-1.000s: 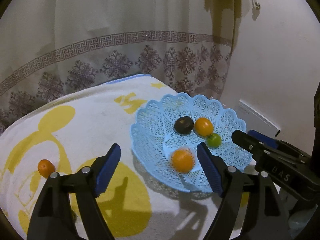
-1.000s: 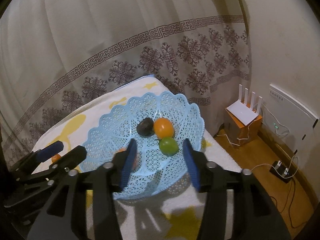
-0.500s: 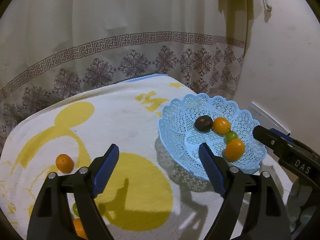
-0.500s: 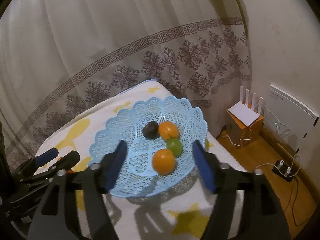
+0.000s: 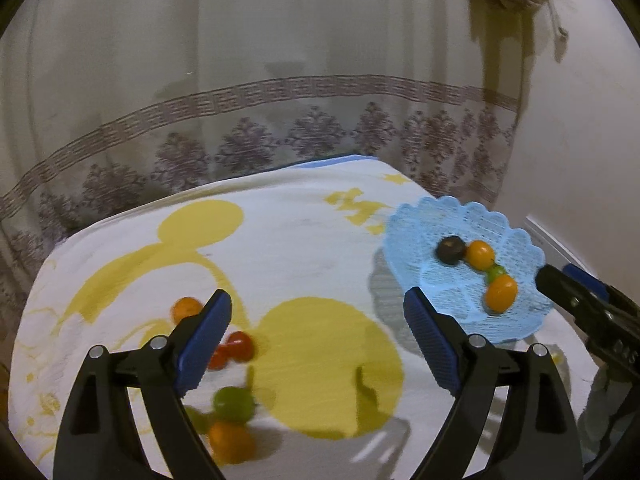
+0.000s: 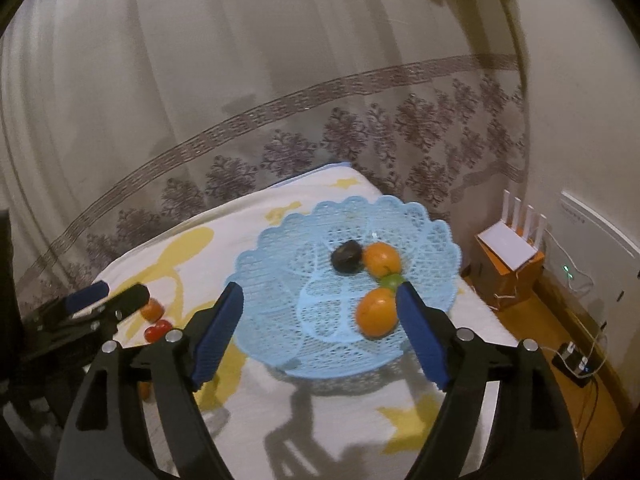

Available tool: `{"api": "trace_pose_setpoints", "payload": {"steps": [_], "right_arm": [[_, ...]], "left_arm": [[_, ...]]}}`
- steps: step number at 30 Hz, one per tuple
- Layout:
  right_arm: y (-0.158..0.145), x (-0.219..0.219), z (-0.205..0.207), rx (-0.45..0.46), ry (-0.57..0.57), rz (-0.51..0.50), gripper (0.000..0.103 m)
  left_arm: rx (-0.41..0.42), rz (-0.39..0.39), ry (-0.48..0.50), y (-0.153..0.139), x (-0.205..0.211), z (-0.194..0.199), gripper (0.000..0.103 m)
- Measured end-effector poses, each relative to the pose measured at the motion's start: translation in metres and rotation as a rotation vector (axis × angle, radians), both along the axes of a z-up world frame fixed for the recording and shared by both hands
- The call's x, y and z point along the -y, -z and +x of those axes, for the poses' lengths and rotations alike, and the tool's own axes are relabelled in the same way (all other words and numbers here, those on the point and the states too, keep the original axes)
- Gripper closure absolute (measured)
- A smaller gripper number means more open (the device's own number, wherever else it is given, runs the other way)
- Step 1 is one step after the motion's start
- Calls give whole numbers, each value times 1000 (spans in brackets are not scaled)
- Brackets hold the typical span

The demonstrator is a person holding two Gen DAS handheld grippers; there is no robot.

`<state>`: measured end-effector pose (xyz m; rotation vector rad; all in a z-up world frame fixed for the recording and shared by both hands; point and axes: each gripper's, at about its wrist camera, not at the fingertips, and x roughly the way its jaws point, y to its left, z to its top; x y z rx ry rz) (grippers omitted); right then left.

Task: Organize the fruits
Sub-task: 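Move both open tools back toward the remaining fruit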

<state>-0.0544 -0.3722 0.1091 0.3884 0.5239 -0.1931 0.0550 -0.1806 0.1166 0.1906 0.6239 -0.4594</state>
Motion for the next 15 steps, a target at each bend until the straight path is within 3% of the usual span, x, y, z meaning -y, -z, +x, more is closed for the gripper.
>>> {"api": "trace_pose_setpoints", "payload": {"steps": [15], "right_arm": [[11,-52,9,-37,-140,-41,22]], "left_arm": [[-28,7,-121,10,-73,3,16]]}}
